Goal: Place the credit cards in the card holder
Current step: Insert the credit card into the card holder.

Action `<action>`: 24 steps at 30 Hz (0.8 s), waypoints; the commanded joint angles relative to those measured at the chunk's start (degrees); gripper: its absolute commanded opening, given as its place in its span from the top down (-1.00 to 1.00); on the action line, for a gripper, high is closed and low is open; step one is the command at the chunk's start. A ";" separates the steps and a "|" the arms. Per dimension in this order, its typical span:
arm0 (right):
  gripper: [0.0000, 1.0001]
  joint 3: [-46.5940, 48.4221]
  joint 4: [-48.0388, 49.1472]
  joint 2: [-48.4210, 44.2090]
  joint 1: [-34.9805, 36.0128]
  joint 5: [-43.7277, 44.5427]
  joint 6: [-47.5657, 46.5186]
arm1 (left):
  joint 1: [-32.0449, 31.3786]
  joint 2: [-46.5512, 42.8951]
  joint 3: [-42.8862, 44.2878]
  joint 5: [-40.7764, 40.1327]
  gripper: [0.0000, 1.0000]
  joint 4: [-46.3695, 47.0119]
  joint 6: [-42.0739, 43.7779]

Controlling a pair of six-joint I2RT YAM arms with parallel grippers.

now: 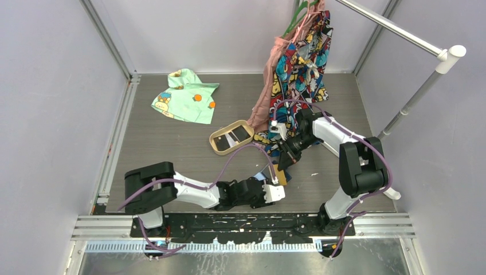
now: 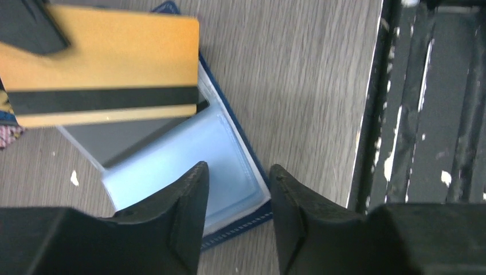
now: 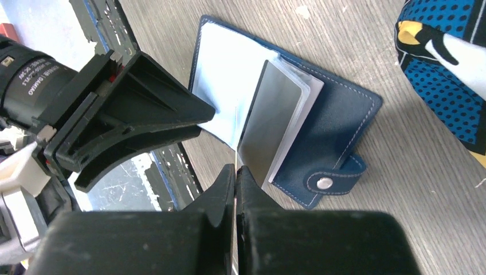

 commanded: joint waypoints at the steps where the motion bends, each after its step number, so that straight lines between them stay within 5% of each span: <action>1: 0.98 1.31 0.95 -0.29 0.07 -2.41 1.53 | 1.41 -3.87 -4.71 -1.42 0.19 -4.28 0.21; 8: 0.98 -0.42 7.21 -0.62 2.09 -2.13 8.94 | 4.12 -9.89 -8.18 -0.94 0.38 -7.31 -0.10; 14: 0.98 -1.91 14.09 -2.71 3.40 -0.61 20.11 | 4.39 -14.04 -6.56 -1.08 0.15 -6.47 -5.42; 20: 0.98 -3.24 15.00 -1.61 3.42 0.58 27.19 | 5.09 -21.87 -8.33 -4.90 -0.16 -2.86 -19.53; 24: 0.98 -4.79 17.30 -2.98 3.33 2.22 30.49 | 7.80 -24.49 -12.88 -3.96 -0.18 2.97 -26.59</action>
